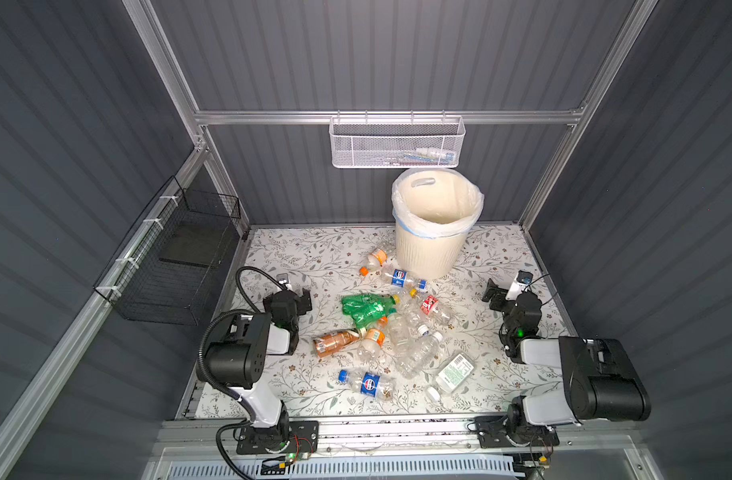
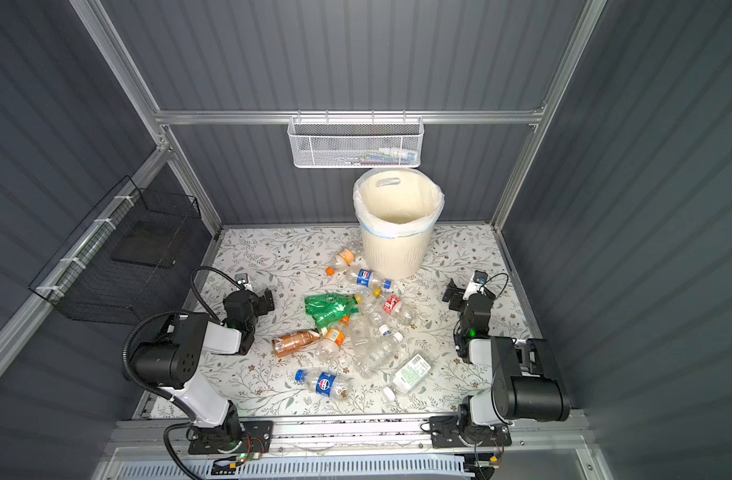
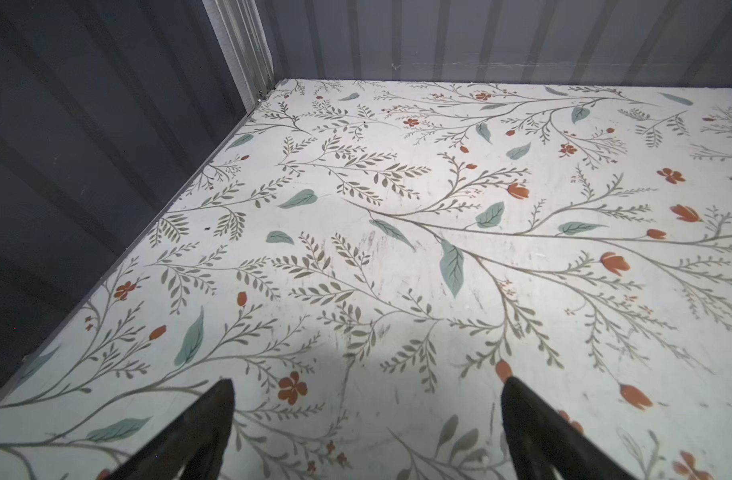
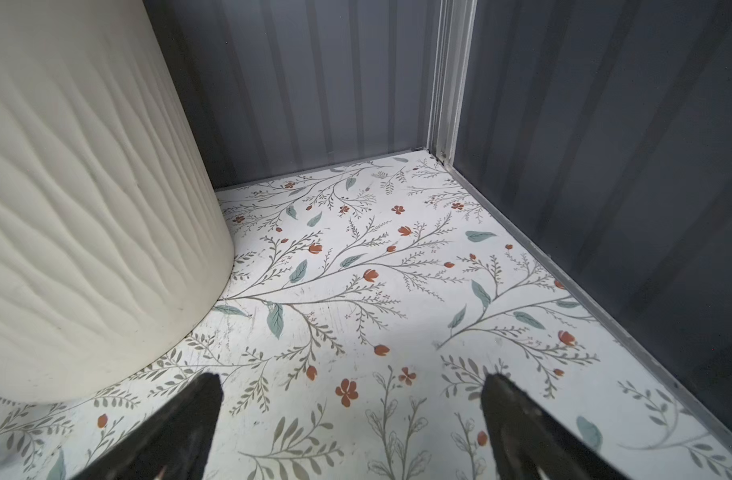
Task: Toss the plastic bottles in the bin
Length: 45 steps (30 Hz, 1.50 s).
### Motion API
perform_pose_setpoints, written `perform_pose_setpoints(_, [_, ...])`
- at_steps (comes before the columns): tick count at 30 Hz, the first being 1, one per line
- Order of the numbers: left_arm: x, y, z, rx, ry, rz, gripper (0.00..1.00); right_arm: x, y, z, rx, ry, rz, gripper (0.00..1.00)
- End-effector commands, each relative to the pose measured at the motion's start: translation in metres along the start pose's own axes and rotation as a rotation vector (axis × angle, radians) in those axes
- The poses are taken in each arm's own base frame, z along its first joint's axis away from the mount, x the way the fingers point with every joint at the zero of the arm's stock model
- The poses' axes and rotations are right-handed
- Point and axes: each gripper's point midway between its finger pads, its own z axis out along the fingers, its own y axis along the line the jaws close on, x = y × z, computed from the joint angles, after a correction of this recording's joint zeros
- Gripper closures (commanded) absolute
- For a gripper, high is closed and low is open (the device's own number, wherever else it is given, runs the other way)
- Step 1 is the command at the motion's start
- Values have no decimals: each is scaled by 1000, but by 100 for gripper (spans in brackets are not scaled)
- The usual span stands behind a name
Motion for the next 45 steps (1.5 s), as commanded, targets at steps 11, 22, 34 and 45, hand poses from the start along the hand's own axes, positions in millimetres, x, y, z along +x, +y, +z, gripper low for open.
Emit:
perform_pose_setpoints(11, [-5,-2,4,7,-9,11,0,1,-1,-1,7,-5,9,1])
perform_pose_setpoints(22, [-5,-2,4,8,-10,13,0,1,-1,0,7,-2,7,1])
perform_pose_setpoints(34, [-5,-2,4,7,-9,12,0,2,-1,0,8,2,7,1])
perform_pose_setpoints(45, [-30,-1,-3,4,28,21,8,-13,-7,4,65,49,11,10])
